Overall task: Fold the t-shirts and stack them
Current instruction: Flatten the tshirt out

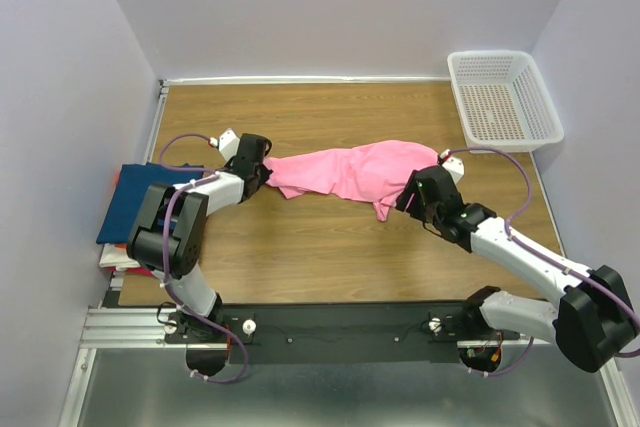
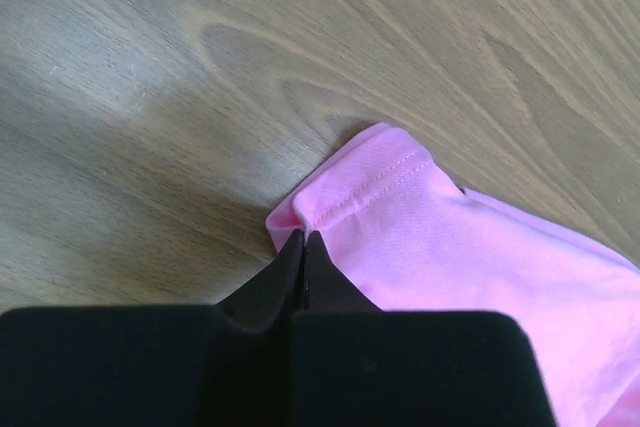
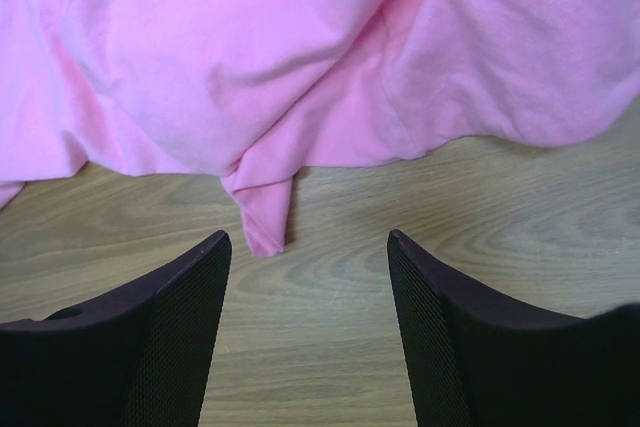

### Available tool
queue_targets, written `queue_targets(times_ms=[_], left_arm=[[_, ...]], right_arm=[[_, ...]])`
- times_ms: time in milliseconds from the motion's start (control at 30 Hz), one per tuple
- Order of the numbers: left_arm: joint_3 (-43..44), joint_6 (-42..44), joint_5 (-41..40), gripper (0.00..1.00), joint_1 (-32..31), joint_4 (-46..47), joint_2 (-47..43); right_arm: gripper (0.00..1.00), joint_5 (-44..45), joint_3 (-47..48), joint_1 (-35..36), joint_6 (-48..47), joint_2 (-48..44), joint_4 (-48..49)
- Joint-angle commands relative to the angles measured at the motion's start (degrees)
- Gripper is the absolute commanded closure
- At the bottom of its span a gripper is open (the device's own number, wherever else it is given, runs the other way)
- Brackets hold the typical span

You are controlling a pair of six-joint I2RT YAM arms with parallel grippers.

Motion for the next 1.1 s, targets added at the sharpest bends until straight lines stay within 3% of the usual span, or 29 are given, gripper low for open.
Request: queue_targets(times_ms=[0, 467, 900, 1000, 1067], left_arm=[[0.3, 1.2, -0.4, 1.0, 0.4, 0.1, -2.8], [-1.7, 1.7, -0.1, 1.0, 0.4, 0.2, -10.9], [-1.7, 2.2, 0.2, 1.0, 0.4, 0.2, -11.8], [-1.7, 2.2, 0.4, 1.0, 0.4, 0.2, -11.8], [-1.7, 2.4, 0.5, 1.0, 0.4, 0.2, -11.9]], right_arm=[[0.28, 6.0, -2.1, 0.2, 0.5, -1.2, -3.0], [0.37, -1.6, 4.7, 1.0, -2.0, 10.7, 2.4], [0.36, 2.2, 6.1, 7.2, 0.9, 21.4, 3.8], [0.42, 3.3, 6.2, 7.2, 1.6, 23.2, 4.0], [0.55, 4.4, 6.9, 7.2, 1.6, 24.1, 4.1]])
